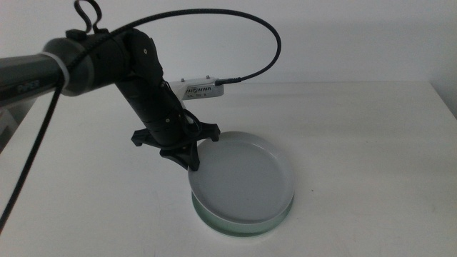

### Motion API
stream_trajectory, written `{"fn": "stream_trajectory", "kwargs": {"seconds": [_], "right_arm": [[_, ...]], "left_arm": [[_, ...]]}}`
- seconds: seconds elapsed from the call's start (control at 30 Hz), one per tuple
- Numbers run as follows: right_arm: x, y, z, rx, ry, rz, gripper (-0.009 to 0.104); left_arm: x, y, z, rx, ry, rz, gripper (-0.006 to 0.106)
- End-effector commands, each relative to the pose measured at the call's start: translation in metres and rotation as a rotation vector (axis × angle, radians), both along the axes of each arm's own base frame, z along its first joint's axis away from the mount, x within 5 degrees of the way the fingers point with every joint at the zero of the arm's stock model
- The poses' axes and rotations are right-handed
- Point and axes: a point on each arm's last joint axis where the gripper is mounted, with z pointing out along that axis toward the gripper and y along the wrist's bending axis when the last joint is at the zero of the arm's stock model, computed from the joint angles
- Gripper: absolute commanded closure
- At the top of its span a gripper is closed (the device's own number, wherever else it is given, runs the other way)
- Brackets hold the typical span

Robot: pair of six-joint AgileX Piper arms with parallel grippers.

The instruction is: Stack the three bowls on top of each other.

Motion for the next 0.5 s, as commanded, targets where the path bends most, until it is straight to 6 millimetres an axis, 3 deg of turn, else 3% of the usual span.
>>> {"fn": "stream_trajectory", "kwargs": {"seconds": [0.0,0.1,0.23,0.33,0.37,0.47], "right_arm": [[0.002,0.000,0.011,0.041,-0.073,-0.013,0.032],[0.002,0.000,0.011,0.041,-0.073,-0.013,0.032],[0.002,0.000,0.011,0.041,-0.073,-0.013,0.032],[0.002,0.000,0.011,0.041,-0.073,-0.013,0.032],[0.002,0.000,0.011,0.041,-0.073,-0.013,0.032],[0.002,0.000,0.011,0.041,-0.073,-0.013,0.032]], "left_arm": [[0.001,-0.005,0.026,-0.071,-0.077,0.031,0.097],[0.002,-0.006,0.025,-0.071,-0.081,0.015,0.081],[0.001,-0.005,0.027,-0.070,-0.100,-0.020,0.045],[-0.001,0.002,0.040,-0.079,-0.133,-0.013,0.015],[-0.002,0.006,0.048,-0.085,-0.151,-0.005,0.010],[-0.010,0.020,0.078,-0.099,-0.230,0.018,0.010]]}}
